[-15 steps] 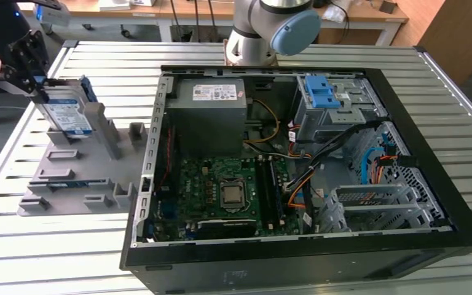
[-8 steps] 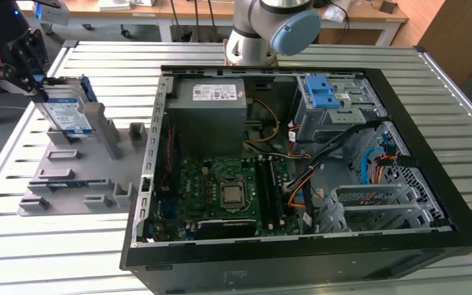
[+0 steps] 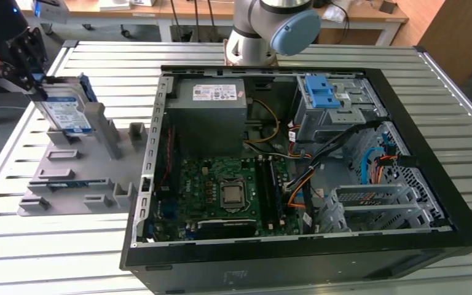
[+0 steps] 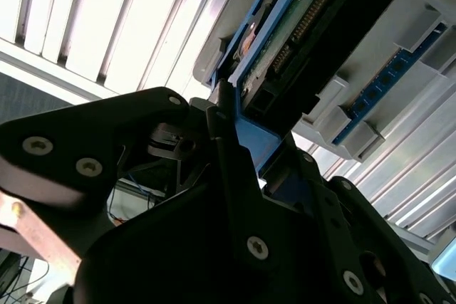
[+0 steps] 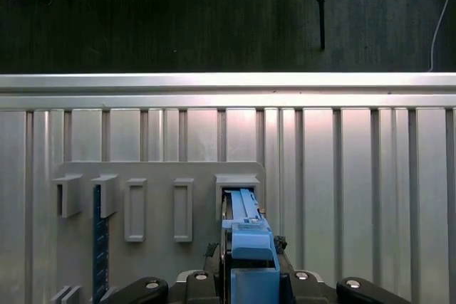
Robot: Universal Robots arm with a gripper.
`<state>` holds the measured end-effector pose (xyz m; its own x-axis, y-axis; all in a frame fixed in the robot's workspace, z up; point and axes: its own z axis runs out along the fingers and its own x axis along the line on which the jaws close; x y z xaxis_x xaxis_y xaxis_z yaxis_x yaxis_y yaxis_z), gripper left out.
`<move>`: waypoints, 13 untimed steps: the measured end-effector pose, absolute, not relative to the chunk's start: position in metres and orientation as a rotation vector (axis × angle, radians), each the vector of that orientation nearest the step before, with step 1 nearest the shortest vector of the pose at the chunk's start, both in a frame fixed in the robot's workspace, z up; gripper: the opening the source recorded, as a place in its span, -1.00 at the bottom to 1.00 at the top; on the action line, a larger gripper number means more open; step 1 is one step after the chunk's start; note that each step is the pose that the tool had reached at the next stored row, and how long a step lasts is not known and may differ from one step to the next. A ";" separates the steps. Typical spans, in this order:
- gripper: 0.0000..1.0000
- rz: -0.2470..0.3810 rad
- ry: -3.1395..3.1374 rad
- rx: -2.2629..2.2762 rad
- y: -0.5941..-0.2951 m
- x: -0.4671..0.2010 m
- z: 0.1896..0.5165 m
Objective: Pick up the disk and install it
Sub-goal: 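Pick up the disk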
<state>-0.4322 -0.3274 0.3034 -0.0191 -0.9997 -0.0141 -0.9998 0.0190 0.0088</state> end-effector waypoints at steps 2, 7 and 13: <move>-0.27 0.025 2.240 -2.197 -0.327 -0.432 0.305; -0.27 0.025 2.239 -2.197 -0.327 -0.432 0.308; -0.27 0.025 2.240 -2.197 -0.327 -0.432 0.313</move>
